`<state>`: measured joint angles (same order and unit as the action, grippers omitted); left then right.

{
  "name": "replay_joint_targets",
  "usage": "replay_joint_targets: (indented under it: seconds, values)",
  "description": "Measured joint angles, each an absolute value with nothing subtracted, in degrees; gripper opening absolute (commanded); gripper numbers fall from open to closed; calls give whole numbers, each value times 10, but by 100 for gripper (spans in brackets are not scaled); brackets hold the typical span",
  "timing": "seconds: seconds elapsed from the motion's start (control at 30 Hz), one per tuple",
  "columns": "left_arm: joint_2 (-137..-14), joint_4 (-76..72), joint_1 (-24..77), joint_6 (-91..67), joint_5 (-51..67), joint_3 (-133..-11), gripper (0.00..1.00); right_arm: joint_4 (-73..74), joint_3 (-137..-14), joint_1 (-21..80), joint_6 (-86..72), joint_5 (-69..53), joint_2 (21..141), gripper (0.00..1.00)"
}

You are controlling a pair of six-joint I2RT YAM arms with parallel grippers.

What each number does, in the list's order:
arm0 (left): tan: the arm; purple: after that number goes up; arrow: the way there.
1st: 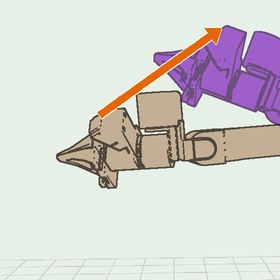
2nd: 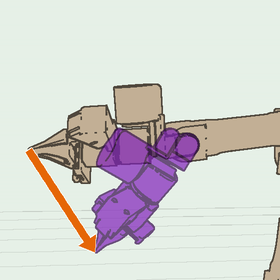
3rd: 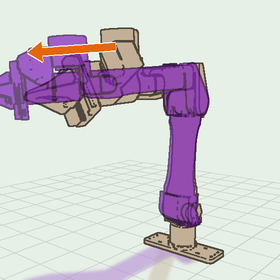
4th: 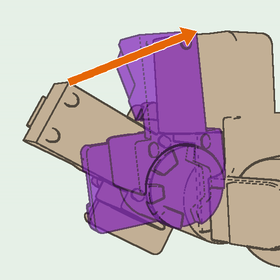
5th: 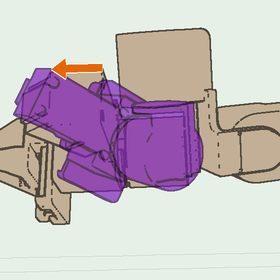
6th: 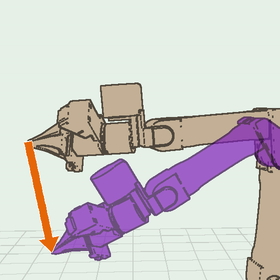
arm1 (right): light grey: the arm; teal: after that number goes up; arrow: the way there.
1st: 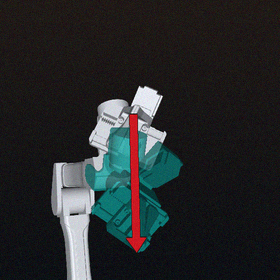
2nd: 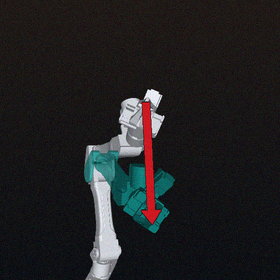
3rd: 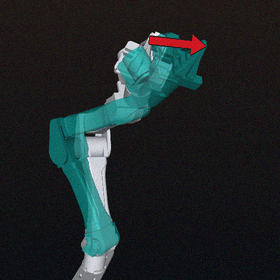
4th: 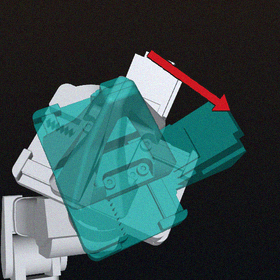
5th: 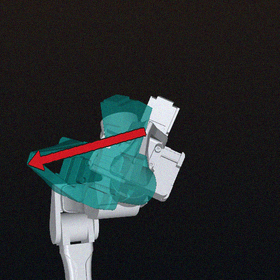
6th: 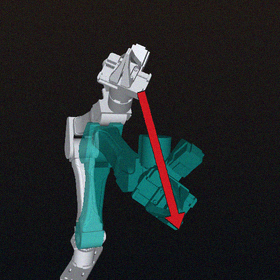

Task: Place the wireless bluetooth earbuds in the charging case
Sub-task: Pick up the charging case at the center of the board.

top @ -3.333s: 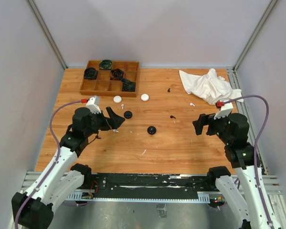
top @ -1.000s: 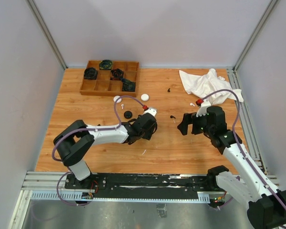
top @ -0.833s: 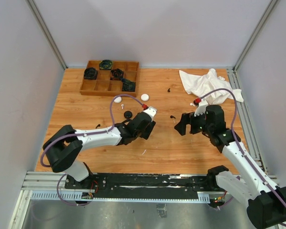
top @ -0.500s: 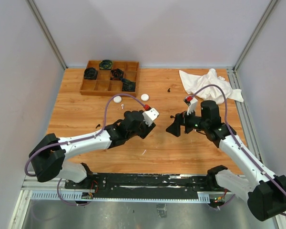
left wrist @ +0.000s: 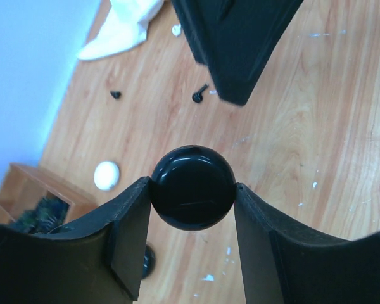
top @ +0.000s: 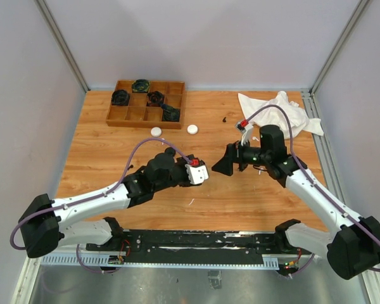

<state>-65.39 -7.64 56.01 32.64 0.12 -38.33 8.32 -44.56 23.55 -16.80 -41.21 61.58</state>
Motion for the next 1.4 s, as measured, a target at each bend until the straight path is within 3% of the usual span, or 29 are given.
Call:
replay_joint_targets:
  seconds: [0.53,0.67,1.07,1.2,1.4]
  values:
    - [-640,-62,561,473,64,-395,36,71,-503,309,-211,-450,681,70]
    - [-639,-56,564,489,77,-401,36,71,-503,316,-210,-453,695,56]
    - [-638,-24,572,520,98,-409,39,90,-518,323,-179,-472,707,29]
    - [-638,-17,574,524,102,-409,48,100,-519,323,-166,-471,707,17]
    - [-637,-11,577,519,102,-411,63,110,-519,323,-157,-475,707,14]
